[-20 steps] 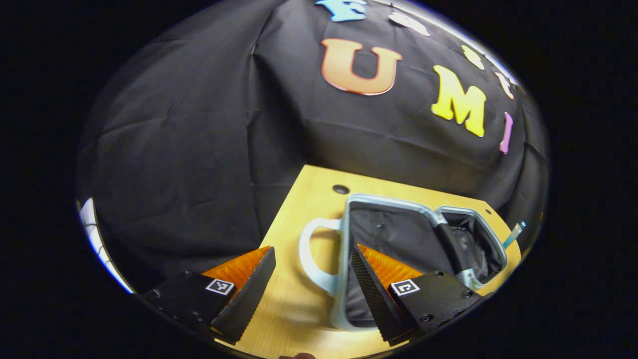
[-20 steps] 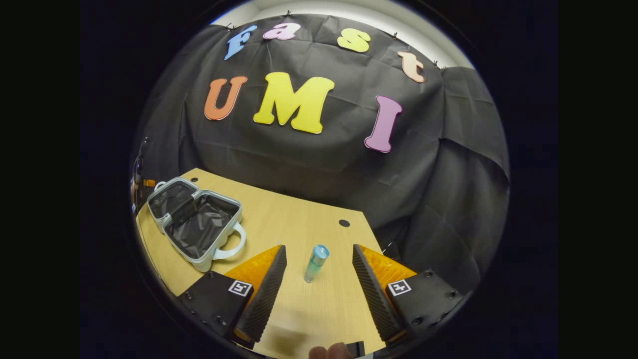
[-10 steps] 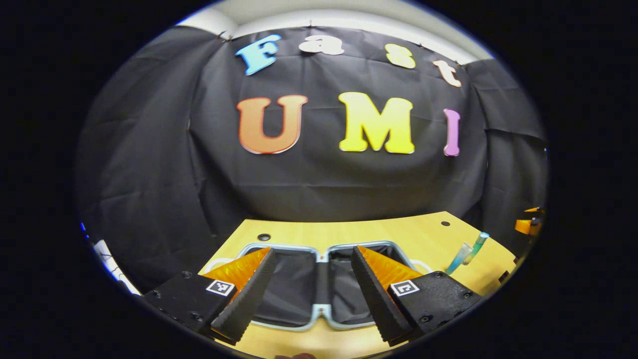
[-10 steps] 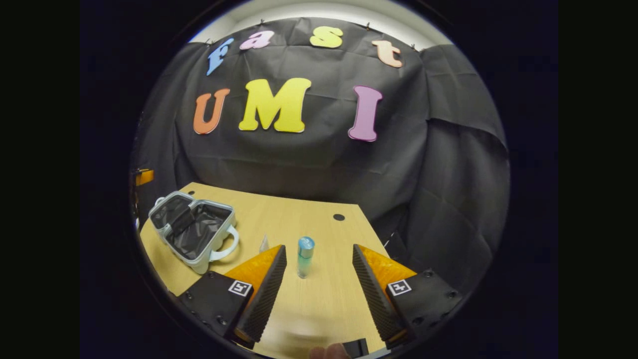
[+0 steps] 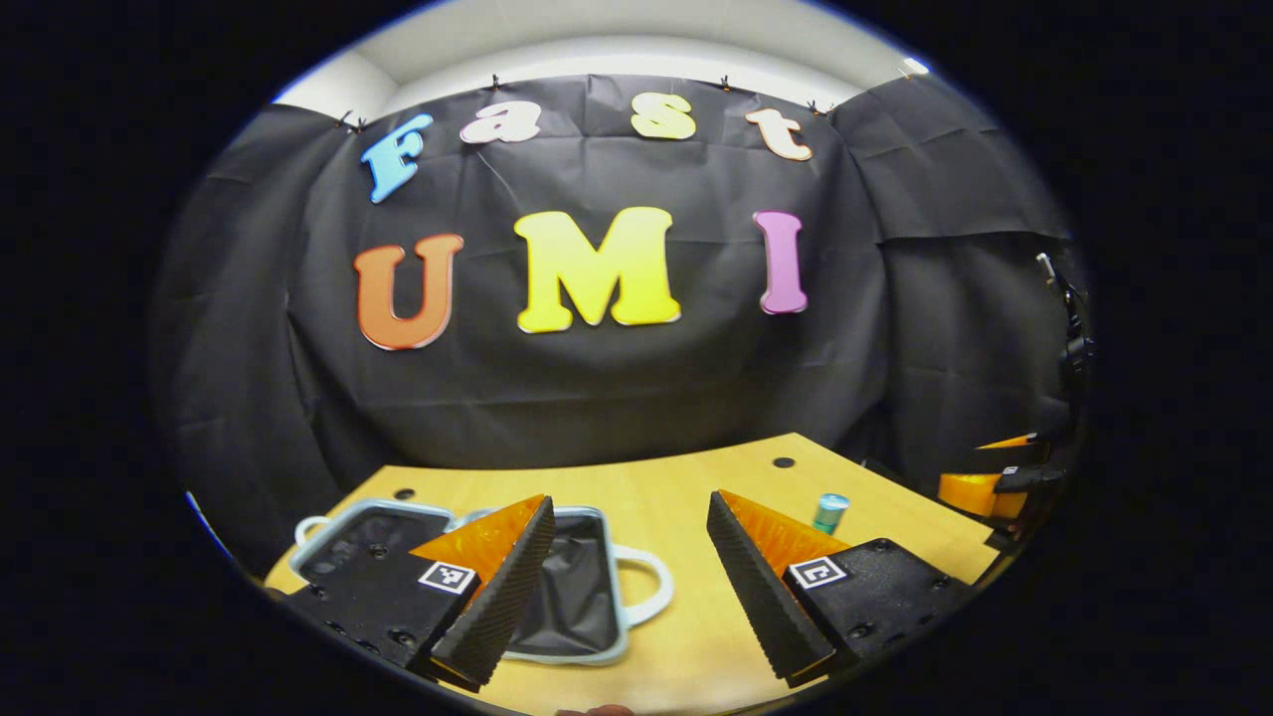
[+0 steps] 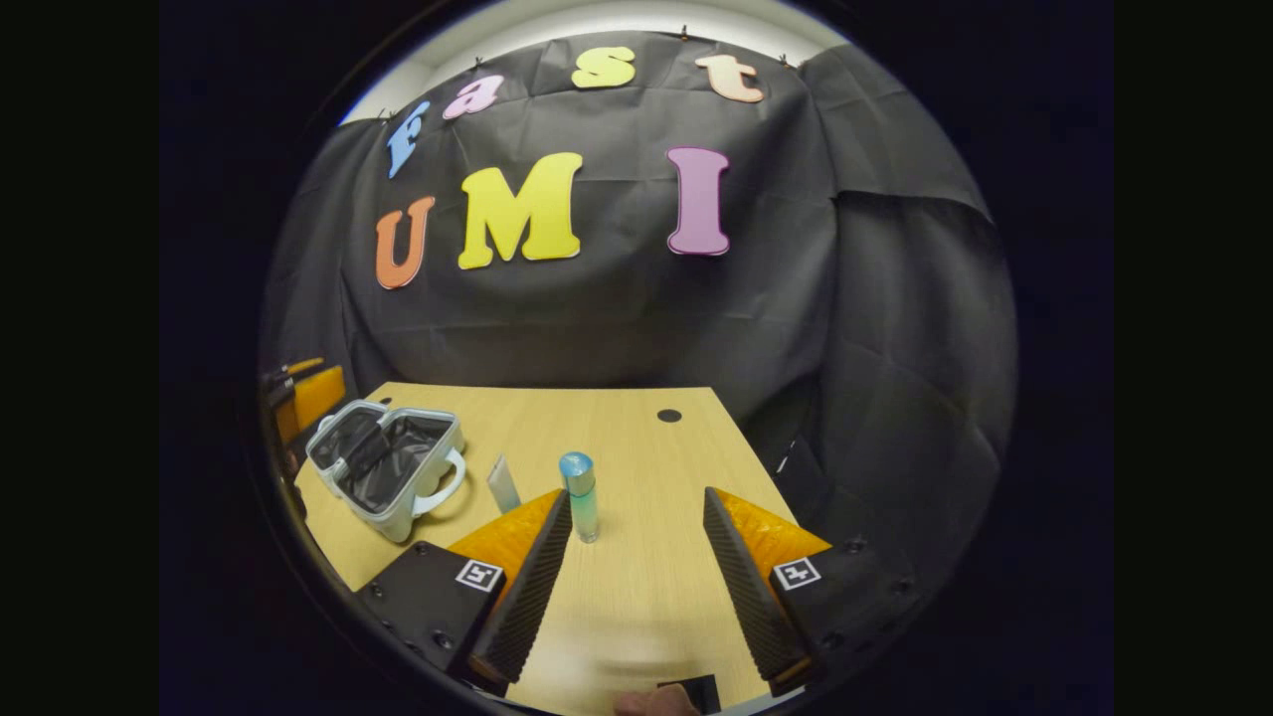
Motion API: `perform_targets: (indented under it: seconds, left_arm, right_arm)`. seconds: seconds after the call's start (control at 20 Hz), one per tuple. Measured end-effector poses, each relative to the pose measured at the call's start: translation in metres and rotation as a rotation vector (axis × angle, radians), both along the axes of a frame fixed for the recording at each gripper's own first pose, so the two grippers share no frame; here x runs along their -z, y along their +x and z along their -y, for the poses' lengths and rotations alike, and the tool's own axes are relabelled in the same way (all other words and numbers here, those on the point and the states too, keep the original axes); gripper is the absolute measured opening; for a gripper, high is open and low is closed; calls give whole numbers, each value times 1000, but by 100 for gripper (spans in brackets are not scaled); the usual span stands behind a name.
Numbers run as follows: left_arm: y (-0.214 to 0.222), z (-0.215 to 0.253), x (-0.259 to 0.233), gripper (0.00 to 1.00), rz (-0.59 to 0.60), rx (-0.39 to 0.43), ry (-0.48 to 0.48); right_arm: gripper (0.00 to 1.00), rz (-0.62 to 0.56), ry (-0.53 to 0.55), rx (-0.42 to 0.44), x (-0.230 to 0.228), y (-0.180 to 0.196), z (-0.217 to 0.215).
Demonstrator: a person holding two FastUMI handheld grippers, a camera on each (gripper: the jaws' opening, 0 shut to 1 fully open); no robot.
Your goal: First open the suitcase, pack the skin care products into it, and then close the suitcase.
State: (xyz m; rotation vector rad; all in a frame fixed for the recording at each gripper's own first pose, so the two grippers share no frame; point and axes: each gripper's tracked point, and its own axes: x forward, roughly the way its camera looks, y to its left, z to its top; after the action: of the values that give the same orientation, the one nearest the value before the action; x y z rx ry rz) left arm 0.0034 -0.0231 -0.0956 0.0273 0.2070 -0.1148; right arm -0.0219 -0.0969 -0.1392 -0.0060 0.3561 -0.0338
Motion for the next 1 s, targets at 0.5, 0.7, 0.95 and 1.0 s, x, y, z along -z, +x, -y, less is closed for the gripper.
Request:
perform_targets:
  seconds: [0.5, 0.7, 0.95, 1.0]
  left_arm:
    - [28, 80, 120, 99, -219, 38, -34]
    - [53, 103, 171, 99, -274, 86, -1]
    - [84, 107, 208, 99, -337, 59, -6]
    - [89, 108, 211, 99, -345, 60, -6]
  right_arm:
    - [80, -90, -4, 3, 35, -9, 40]
    - [80, -120, -26, 2, 41, -12, 51]
    - [80, -151, -48, 8, 47, -16, 62]
    - [79, -158, -48, 11, 50, -17, 62]
